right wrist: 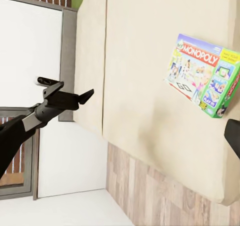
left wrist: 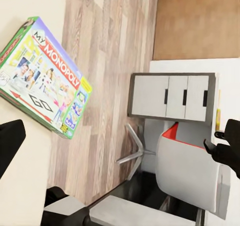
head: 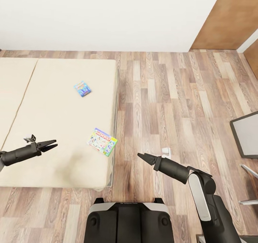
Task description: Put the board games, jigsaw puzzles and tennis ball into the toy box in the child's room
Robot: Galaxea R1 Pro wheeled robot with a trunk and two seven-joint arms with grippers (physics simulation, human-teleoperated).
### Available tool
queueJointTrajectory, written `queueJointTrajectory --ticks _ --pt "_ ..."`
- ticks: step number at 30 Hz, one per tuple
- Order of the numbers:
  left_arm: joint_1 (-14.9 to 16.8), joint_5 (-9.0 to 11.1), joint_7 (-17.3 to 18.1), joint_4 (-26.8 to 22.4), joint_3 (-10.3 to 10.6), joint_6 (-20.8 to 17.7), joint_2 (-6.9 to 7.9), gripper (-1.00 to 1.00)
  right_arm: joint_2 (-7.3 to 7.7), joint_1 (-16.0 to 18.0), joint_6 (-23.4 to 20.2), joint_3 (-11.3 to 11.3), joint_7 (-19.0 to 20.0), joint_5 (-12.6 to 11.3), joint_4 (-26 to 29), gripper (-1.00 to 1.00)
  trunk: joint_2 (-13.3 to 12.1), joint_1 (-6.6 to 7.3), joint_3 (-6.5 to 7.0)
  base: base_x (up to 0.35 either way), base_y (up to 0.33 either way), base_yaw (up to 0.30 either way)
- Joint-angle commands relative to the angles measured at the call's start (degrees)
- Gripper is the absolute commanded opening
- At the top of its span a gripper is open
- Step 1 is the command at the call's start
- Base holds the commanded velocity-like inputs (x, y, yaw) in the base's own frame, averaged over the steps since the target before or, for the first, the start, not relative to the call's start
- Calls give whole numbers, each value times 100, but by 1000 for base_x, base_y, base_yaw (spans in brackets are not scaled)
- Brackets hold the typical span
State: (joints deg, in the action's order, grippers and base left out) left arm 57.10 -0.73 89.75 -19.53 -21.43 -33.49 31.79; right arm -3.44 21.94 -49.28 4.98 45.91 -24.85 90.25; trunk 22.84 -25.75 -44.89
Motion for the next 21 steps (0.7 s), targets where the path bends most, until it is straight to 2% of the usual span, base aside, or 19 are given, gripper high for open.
queueJointTrajectory --ticks 1,21 --pt "3 -14 25 2 -10 -59 -1 100 -6 3 -29 12 23 5 1 100 8 -4 3 0 0 -8" --pt "3 -13 25 2 -10 -61 -6 100 -10 3 104 3 25 19 1 100 8 -4 187 0 0 -1"
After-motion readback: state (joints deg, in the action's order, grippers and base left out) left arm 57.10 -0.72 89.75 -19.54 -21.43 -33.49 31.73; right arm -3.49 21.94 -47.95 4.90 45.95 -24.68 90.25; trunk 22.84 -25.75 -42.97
